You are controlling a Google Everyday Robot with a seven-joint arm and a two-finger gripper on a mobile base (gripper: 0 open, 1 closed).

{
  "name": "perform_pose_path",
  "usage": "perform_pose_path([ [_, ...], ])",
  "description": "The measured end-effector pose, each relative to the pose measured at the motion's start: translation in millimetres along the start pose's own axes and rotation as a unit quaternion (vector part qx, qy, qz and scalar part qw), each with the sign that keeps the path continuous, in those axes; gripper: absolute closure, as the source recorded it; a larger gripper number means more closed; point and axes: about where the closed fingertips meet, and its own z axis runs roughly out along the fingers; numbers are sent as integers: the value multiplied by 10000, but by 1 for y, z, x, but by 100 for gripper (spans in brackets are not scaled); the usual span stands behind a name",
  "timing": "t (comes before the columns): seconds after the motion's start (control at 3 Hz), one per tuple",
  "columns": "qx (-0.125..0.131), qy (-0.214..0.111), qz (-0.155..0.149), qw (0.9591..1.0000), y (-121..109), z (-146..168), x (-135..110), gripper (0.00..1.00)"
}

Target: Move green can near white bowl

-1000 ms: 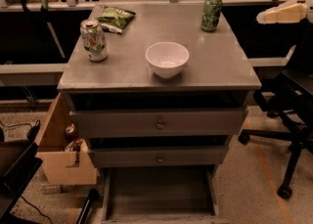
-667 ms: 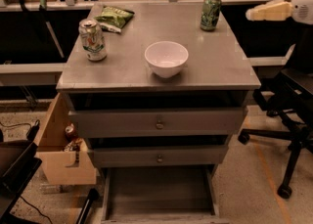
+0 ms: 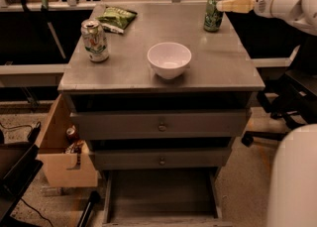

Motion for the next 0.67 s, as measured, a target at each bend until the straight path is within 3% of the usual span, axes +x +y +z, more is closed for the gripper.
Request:
perform_pose_path([
  [0.67,-212,-75,152,9996,8,58,27,0],
])
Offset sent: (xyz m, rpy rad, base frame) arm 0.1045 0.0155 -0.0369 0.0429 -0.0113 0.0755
